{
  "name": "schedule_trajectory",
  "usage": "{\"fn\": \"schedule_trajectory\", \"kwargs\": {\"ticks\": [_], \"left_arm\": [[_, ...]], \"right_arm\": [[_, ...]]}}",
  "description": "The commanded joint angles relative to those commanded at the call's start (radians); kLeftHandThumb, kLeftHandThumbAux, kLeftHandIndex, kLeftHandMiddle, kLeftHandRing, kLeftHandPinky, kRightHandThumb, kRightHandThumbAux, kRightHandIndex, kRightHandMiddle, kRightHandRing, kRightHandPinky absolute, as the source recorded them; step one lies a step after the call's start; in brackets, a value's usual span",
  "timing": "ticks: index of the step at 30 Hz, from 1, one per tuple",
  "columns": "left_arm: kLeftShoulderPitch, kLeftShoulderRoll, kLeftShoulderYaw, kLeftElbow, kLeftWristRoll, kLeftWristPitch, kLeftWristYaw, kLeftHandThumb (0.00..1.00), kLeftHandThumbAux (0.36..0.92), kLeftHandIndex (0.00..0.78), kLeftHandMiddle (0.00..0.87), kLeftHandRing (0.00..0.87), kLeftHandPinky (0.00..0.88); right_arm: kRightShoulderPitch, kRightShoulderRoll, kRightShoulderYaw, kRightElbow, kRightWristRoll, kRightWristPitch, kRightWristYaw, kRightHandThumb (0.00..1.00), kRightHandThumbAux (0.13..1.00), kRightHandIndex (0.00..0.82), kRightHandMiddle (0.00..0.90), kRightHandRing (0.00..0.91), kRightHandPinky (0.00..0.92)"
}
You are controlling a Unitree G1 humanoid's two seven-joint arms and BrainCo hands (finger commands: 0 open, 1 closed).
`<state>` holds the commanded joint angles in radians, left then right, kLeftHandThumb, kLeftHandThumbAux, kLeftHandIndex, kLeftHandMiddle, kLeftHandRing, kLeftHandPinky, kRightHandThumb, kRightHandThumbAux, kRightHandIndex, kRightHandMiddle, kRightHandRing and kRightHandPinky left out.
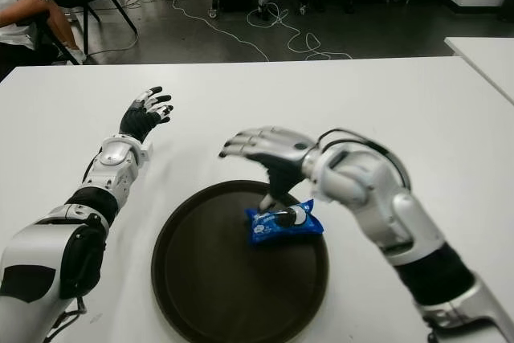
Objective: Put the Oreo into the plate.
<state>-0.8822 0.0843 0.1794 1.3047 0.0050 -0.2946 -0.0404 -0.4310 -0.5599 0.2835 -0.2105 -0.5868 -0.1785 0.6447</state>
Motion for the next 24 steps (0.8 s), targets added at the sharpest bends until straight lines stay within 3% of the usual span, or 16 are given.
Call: {"fn": "schedule_trajectory", "kwargs": {"ticks": [6,13,15,19,21,24], "left_arm": [[0.0,-0.002,0.004,0.0,-0.005,0.0,-0.001,0.182,0.79,0.128,0.205,0.193,0.202],[-0.001,-0.003,0.005,0.002,-0.004,0.004,0.003,0.174,0.793,0.128,0.205,0.193,0.195],[-0.002,-0.003,0.005,0.002,-0.005,0.006,0.004,0.168,0.792,0.129,0.205,0.193,0.195],[-0.004,-0.004,0.009,0.003,-0.008,0.009,0.003,0.163,0.791,0.135,0.207,0.199,0.206],[-0.005,-0.004,0.009,0.004,-0.009,0.01,0.004,0.165,0.792,0.135,0.207,0.201,0.208],[-0.006,-0.006,0.011,0.004,-0.01,0.011,0.005,0.168,0.792,0.131,0.206,0.201,0.208]], "right_arm": [[-0.021,-0.045,-0.056,0.083,0.046,-0.02,-0.019,0.0,0.793,0.0,0.0,0.0,0.0],[-0.062,-0.068,-0.092,0.188,0.072,-0.018,-0.046,0.0,0.801,0.0,0.0,0.0,0.0],[-0.097,-0.055,-0.084,0.267,0.066,-0.012,-0.068,0.0,0.811,0.0,0.0,0.0,0.0],[-0.245,0.006,-0.01,0.587,-0.01,-0.011,-0.168,0.0,0.815,0.0,0.0,0.0,0.0],[-0.262,0.012,-0.001,0.642,-0.026,0.01,-0.187,0.0,0.81,0.0,0.004,0.0,0.006],[-0.318,0.075,0.018,0.92,-0.047,-0.013,-0.349,0.0,0.807,0.009,0.03,0.017,0.032]]}}
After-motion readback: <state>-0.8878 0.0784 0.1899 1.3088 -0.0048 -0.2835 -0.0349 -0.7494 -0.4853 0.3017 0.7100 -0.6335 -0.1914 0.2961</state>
